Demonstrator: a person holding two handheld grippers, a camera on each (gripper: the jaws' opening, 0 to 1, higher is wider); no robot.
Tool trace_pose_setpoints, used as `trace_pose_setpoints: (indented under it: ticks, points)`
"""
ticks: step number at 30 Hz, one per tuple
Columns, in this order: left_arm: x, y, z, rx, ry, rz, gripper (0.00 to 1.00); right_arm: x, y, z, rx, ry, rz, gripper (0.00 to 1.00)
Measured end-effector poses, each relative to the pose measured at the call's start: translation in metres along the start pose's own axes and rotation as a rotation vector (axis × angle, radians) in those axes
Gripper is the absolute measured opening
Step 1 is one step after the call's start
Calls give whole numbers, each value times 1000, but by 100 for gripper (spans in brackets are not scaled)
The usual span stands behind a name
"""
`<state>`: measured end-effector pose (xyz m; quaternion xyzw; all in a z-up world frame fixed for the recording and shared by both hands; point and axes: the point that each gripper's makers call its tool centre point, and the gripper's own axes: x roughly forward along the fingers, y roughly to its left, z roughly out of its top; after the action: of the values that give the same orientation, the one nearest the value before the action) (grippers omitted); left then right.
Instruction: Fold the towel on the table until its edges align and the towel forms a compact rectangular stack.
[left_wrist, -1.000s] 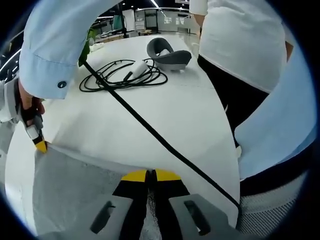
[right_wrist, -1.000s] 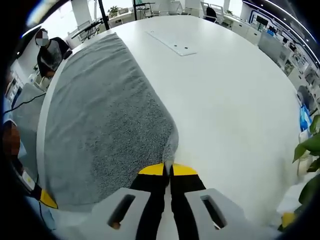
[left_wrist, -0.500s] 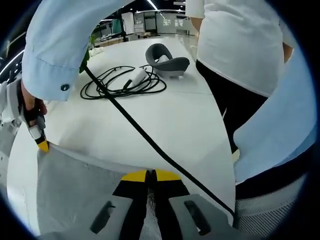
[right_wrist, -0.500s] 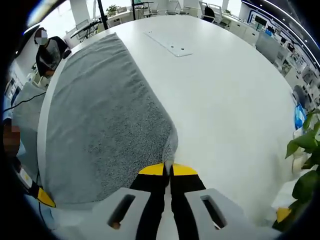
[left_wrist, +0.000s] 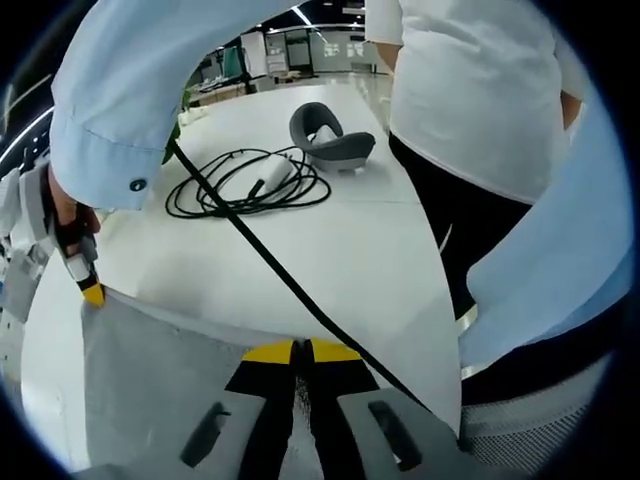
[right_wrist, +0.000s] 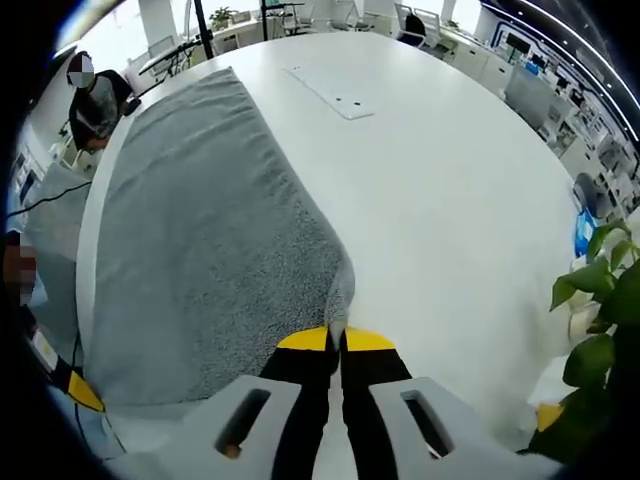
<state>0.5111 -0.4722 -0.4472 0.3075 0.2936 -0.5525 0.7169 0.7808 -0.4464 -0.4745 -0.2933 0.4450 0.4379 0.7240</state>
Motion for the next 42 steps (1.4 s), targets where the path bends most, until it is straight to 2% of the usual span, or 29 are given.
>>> trace_pose_setpoints:
  ticks: [18, 32, 33, 34, 39, 42]
  points:
    - [-23, -2, 23, 28, -34, 39, 4, -40, -2, -2, -6, 0, -54, 1]
    - [-47, -2, 40, 38, -71, 75, 4, -70, -15, -2, 0, -5, -96, 1]
    - [-49, -2, 43, 40, -77, 79, 4, -76, -4, -2, 1, -7, -100, 1]
    - [-51, -2, 44, 40, -80, 82, 4, -78, -2, -2, 0, -7, -103, 1]
    - [-63, -1, 50, 42, -96, 96, 4, -87, -11, 4, -8, -11, -116, 1]
    - [-71, 0, 53, 45, -106, 108, 4, -97, -6, 6, -8, -14, -126, 1]
